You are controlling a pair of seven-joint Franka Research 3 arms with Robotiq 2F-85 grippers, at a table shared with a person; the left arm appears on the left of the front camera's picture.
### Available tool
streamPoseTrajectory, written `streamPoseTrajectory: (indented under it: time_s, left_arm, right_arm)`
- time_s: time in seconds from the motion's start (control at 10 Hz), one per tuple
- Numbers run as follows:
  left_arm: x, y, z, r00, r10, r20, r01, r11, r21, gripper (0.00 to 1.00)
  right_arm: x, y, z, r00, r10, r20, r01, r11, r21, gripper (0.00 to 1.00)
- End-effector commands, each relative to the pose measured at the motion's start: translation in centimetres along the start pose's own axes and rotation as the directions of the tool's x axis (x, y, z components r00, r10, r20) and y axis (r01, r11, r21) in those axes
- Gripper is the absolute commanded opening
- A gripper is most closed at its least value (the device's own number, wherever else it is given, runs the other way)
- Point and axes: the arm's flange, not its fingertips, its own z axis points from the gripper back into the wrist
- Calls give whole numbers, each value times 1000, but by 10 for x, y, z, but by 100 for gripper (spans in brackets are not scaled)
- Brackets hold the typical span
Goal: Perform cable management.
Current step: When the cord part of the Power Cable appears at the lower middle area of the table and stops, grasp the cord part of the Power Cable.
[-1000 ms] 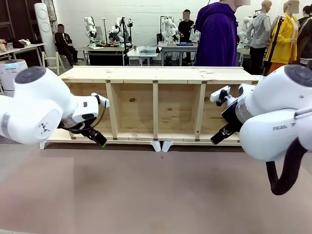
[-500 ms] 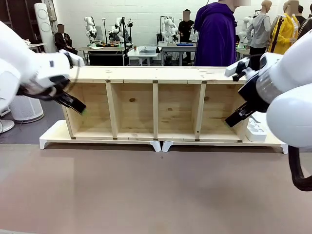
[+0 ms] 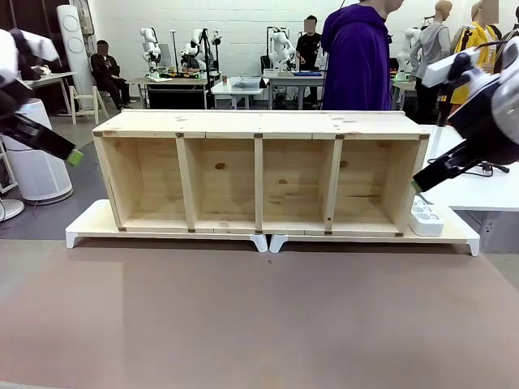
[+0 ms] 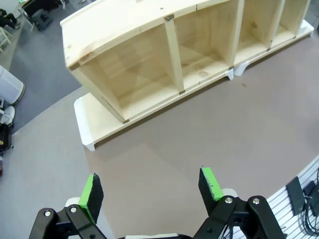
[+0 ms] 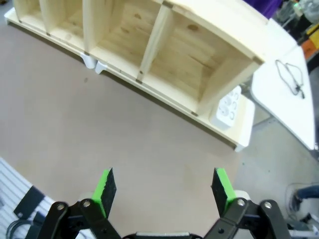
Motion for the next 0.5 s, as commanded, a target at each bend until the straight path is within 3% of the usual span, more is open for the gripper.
streamPoseTrajectory:
  time_s: [0.0,0.3,0.4]
  left_arm:
    - [-175,-50,-46,999,-25,28,26,1000,-13,100]
    - [-186,-59,-53,998,-54,43,57,996,-65,100]
    - [-24,-3,40,1000,-20,-5,20,1000,-17,100]
  right_arm:
    - [-116,26,-27,999,-43,1,43,998,-35,100]
    - [-124,30,-30,999,-46,5,46,999,-25,100]
    - [-13,3,28,1000,-31,-1,31,999,-23,100]
